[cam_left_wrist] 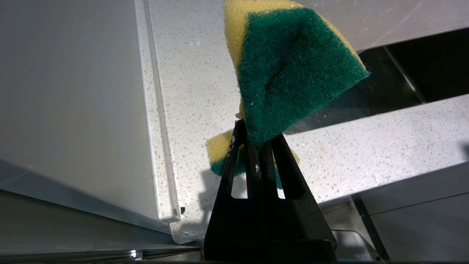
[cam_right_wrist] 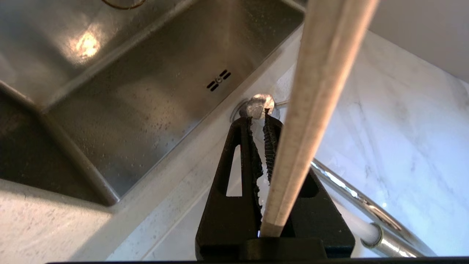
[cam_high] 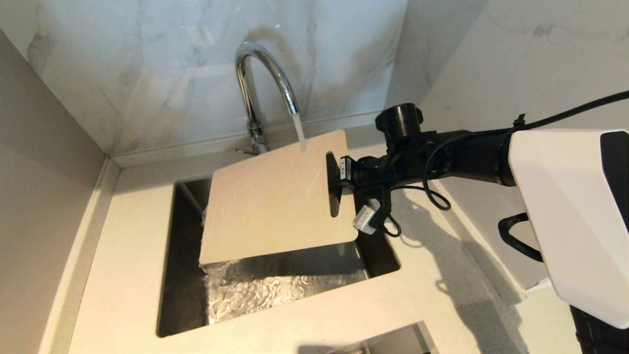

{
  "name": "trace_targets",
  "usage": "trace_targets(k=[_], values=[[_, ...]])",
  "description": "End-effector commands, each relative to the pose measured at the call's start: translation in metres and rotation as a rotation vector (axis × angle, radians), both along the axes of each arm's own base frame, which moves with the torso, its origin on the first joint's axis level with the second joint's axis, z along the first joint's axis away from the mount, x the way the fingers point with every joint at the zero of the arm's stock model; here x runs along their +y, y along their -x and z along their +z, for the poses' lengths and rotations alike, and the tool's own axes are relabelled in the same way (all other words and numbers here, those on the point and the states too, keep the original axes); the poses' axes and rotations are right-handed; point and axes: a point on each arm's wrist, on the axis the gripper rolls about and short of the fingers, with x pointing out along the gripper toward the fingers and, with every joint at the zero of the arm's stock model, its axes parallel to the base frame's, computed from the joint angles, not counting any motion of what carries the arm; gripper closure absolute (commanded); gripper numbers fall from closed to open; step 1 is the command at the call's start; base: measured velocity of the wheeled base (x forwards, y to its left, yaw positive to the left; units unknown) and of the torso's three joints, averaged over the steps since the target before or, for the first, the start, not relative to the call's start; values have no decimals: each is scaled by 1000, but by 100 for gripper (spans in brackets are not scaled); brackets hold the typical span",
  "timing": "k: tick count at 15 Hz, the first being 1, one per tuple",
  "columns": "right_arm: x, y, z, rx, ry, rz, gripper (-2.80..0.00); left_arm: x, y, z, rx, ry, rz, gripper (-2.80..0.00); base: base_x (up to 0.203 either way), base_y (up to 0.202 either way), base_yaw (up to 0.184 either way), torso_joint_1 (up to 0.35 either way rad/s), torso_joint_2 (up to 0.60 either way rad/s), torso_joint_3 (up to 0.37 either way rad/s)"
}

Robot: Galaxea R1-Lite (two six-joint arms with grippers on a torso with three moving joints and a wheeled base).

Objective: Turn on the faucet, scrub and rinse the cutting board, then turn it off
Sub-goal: Scrub the cutting board underwater

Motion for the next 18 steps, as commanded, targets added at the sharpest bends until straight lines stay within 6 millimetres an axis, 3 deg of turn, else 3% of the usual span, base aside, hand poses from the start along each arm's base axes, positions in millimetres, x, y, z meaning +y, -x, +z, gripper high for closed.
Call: trace_targets(k=[1,10,18], values=[[4,2,-1,-6,7,21,0,0,0,0,0,1,0,0,0,0,0,0,0,0],[12,6,-12,64,25,35,0,0,0,0,0,1,1,0,0,0,0,0,0,0],[8,24,-21,161,66,45,0,0,0,0,0,1,2,0,0,0,0,0,0,0]])
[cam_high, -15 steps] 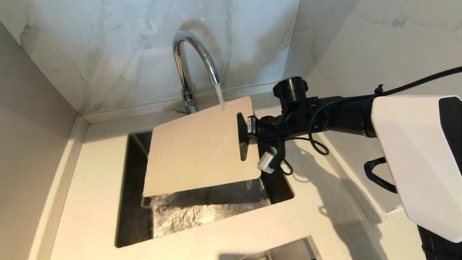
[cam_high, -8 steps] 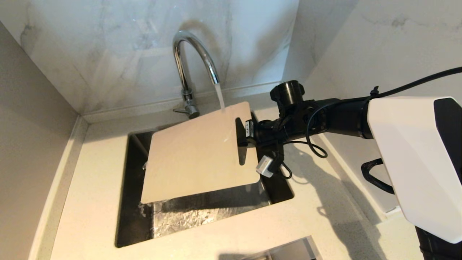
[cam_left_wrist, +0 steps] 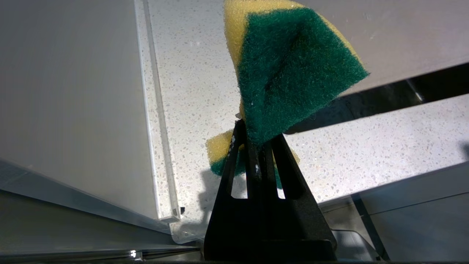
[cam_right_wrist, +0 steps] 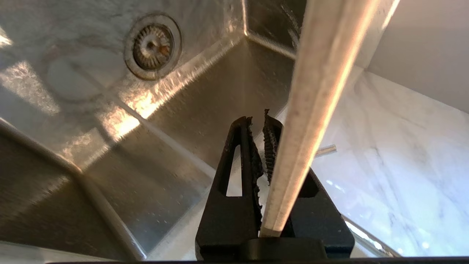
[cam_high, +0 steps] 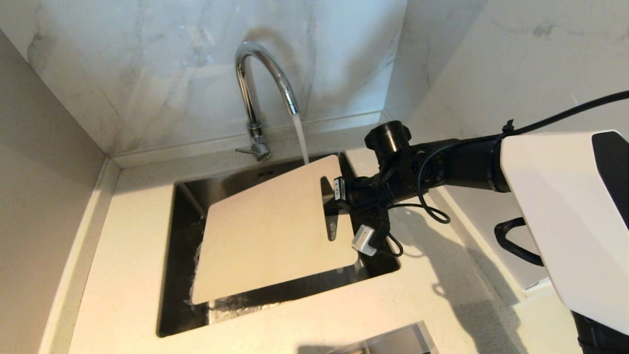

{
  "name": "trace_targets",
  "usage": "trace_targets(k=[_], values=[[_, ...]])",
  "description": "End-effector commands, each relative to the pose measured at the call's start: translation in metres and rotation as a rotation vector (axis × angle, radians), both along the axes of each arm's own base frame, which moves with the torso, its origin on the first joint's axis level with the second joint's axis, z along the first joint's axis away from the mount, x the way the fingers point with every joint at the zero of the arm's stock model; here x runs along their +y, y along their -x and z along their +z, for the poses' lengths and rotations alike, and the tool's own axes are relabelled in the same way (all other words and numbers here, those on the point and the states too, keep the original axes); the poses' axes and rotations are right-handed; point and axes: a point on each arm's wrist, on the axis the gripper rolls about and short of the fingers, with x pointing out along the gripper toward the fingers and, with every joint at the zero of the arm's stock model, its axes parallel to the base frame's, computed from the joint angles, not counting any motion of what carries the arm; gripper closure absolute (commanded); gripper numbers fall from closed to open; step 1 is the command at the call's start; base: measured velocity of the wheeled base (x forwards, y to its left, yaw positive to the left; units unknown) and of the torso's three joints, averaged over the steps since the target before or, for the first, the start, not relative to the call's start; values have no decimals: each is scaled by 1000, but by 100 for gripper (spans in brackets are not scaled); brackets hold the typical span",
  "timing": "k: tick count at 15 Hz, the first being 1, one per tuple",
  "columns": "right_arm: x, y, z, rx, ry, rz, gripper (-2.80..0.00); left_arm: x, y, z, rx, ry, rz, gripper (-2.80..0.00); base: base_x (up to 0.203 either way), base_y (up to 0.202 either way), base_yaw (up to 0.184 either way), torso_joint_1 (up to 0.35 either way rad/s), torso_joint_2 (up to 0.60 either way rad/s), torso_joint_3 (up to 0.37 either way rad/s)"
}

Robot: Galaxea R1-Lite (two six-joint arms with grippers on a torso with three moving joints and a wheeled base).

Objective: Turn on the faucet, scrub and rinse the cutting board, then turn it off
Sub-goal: Scrub the cutting board underwater

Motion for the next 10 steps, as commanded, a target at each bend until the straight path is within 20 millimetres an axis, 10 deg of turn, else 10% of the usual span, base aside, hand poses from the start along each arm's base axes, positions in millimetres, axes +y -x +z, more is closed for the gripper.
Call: trace_targets(k=[1,10], values=[[-4,9,3,1,10,12,0,0,0,0,0,1,0,0,0,0,0,0,0,0],[-39,31,13,10,31,-37,0,0,0,0,-1,-1,0,0,0,0,0,0,0,0]])
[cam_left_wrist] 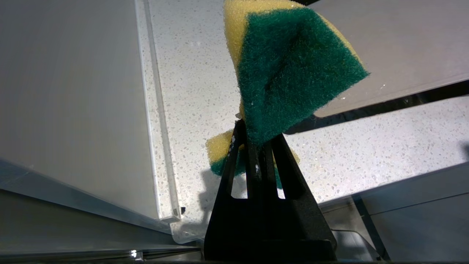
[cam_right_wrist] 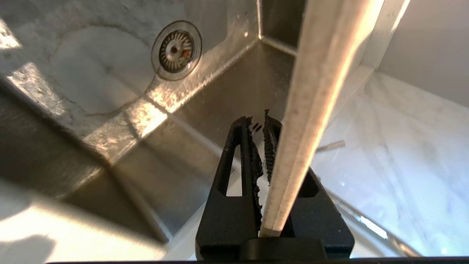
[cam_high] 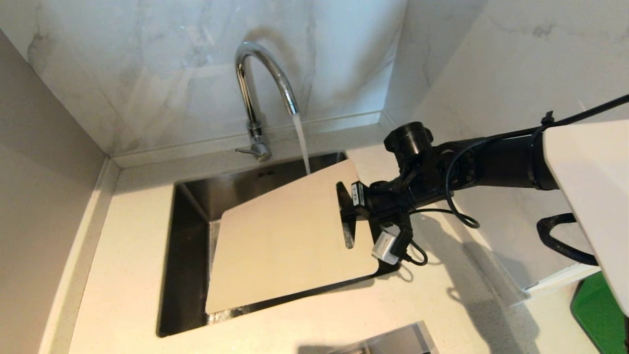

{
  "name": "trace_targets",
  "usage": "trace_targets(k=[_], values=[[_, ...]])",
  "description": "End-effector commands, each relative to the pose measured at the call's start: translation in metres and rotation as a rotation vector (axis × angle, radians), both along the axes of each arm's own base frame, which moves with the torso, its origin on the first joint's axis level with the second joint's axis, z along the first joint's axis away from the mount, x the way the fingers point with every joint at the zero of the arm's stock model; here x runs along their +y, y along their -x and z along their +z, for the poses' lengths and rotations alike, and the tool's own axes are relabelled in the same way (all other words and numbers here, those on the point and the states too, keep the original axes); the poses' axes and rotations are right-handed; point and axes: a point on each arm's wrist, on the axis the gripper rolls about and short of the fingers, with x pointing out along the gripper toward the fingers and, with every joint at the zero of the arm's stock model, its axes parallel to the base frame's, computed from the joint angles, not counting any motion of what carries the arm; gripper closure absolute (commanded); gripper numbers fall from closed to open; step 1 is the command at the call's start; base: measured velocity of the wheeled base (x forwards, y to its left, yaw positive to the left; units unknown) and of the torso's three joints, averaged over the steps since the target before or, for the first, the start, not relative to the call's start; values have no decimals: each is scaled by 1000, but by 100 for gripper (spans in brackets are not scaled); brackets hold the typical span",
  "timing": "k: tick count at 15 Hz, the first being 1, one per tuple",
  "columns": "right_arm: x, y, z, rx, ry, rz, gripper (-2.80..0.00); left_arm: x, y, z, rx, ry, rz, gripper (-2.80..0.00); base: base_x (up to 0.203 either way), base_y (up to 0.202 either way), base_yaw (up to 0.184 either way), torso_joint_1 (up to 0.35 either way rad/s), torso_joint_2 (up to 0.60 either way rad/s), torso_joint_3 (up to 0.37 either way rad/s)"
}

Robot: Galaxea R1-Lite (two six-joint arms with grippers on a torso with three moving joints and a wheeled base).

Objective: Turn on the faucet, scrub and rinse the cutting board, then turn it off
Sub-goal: Scrub the cutting board underwater

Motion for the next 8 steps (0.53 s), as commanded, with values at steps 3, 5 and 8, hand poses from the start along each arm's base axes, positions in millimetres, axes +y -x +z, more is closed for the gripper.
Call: trace_targets(k=[3,5,8], values=[[-18,23,10,0,5,-11,0,0,0,1,-8,-36,-7,0,0,0,0,0,0,0],[-21,33,10,12,-1,4,0,0,0,1,-8,-36,-7,0,0,0,0,0,0,0],[-24,44,15,-19,-10,10,0,0,0,1,-9,-59,-6,0,0,0,0,0,0,0]])
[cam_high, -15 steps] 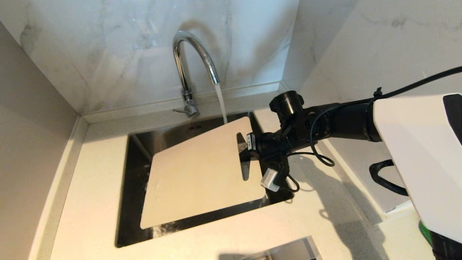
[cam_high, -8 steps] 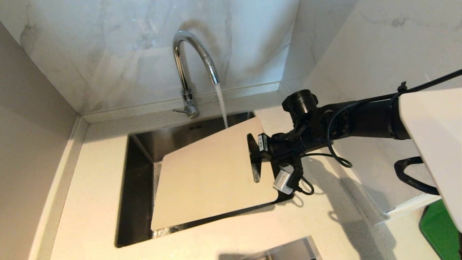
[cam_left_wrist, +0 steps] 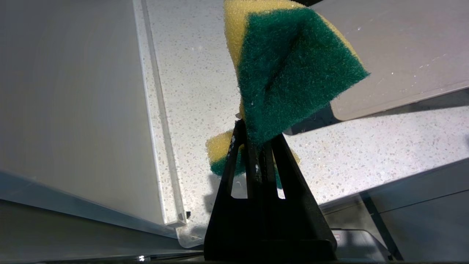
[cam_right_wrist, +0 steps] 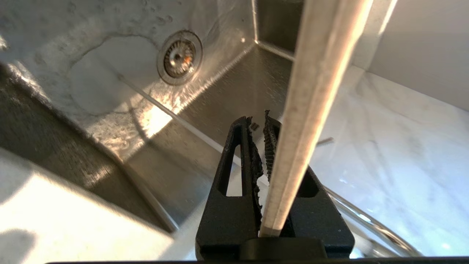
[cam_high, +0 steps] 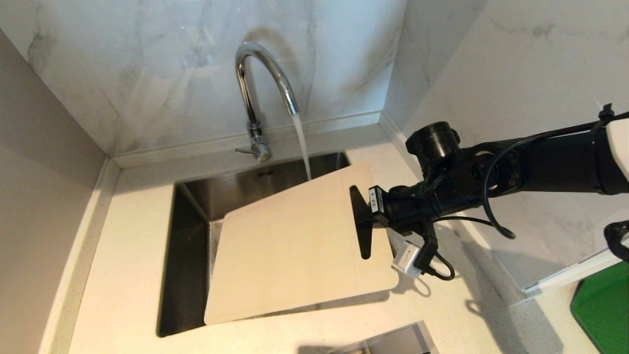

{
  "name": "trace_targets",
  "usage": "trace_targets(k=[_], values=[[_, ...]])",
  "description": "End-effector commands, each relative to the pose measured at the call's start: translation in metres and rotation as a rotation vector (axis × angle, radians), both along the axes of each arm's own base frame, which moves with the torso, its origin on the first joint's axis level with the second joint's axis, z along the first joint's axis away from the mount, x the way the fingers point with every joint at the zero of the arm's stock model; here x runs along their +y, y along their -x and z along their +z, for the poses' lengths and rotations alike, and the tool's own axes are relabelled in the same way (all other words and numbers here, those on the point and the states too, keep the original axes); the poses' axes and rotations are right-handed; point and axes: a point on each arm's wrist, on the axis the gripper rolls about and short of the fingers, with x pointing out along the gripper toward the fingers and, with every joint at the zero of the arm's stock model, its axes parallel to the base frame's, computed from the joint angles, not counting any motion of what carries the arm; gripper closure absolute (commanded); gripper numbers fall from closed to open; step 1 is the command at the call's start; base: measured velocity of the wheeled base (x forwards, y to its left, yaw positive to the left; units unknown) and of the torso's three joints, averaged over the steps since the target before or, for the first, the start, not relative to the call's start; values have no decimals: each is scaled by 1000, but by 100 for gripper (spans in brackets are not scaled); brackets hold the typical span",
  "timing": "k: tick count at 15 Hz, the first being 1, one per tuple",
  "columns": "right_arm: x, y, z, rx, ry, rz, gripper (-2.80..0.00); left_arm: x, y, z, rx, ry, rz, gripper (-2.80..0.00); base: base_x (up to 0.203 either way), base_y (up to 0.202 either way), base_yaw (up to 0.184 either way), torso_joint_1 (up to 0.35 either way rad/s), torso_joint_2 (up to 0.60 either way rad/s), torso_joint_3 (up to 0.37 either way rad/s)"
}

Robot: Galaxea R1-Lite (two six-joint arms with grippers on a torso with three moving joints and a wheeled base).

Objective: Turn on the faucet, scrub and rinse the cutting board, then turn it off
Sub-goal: Scrub the cutting board underwater

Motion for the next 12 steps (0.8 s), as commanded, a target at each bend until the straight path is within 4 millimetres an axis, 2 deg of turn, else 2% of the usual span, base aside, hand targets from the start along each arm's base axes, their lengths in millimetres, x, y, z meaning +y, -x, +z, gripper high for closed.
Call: trace_targets(k=[1,4,10,11,12], values=[[-4,12,8,-35,-4,9,0,0,0,1,-3,-43,2,0,0,0,0,0,0,0],[-6,16,4,-32,-10,15,0,0,1,2,-1,-116,2,0,0,0,0,0,0,0],[-5,14,5,-60,-26,16,0,0,-1,3,30,-121,2,0,0,0,0,0,0,0],[-5,14,5,-60,-30,19,0,0,1,15,8,-121,12,0,0,0,0,0,0,0],[-4,14,6,-62,-30,21,0,0,5,37,-36,-125,20,0,0,0,0,0,0,0]])
